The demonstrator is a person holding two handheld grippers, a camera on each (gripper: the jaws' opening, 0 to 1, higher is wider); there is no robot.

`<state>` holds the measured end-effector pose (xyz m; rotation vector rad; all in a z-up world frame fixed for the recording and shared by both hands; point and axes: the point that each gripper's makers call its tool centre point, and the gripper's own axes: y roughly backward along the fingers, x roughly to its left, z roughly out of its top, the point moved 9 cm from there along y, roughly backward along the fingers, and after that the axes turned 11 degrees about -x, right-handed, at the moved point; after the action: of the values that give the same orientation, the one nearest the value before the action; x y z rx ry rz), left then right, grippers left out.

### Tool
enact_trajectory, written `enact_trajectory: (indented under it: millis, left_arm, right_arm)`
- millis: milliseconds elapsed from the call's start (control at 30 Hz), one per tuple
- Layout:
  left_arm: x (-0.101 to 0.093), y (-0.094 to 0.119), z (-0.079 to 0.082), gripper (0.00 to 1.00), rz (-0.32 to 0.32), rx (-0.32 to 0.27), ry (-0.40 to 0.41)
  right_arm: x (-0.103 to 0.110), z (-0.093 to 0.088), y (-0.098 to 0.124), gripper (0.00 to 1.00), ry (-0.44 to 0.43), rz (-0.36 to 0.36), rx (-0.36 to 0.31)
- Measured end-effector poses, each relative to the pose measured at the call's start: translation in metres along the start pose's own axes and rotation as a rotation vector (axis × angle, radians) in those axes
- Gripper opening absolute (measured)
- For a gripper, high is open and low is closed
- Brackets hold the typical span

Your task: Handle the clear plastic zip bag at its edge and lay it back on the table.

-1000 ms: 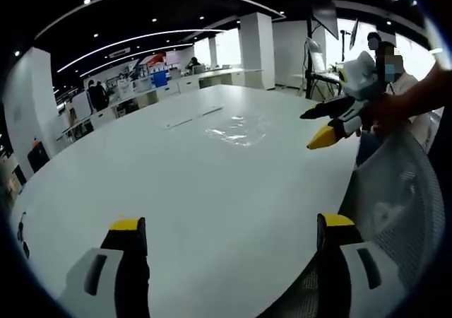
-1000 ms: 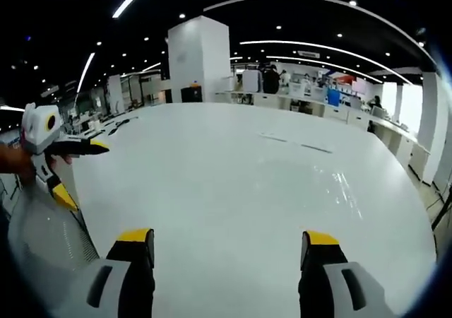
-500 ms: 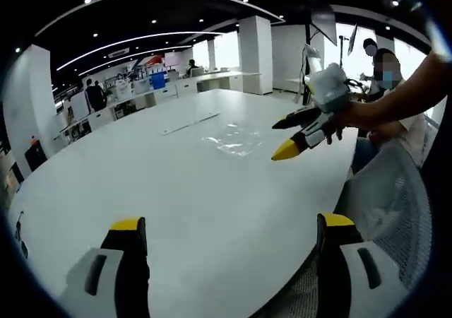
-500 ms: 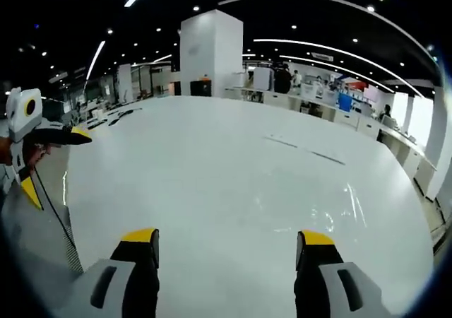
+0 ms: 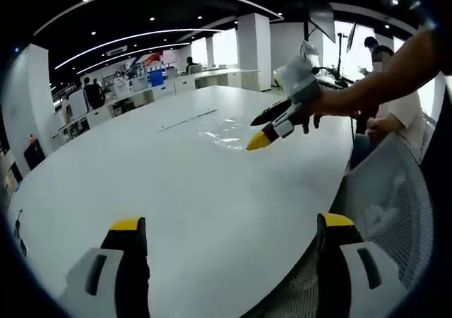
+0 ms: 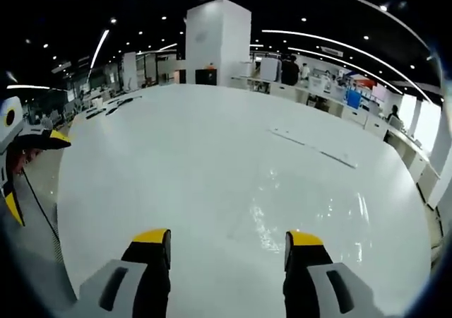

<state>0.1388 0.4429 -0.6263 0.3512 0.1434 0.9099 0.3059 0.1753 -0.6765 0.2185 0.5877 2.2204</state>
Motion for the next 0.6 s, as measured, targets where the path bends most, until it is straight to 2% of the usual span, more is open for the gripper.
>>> enact_trajectory:
  millis: [67, 267, 433, 600]
  left_arm:
    - [0.0, 0.0, -0.001, 0.99, 0.002, 0.003, 0.009]
    - [0.0, 0.002, -0.003, 0.99, 0.01, 0.001, 0.027]
    - [0.001, 0.002, -0.002, 0.98, 0.012, -0.002, 0.04]
    - [-0.001, 0.004, -0.001, 0.98, 0.011, -0.001, 0.039]
  right_arm:
    - [0.0, -0.002, -0.002, 0.57, -0.009, -0.002, 0.006]
    - [-0.008, -0.012, -0.008, 0.52, -0.058, -0.017, 0.029]
    - [-0.007, -0.01, -0.012, 0.41, -0.079, -0.055, 0.045]
    - [-0.008, -0.004, -0.024, 0.39, -0.065, -0.07, 0.052]
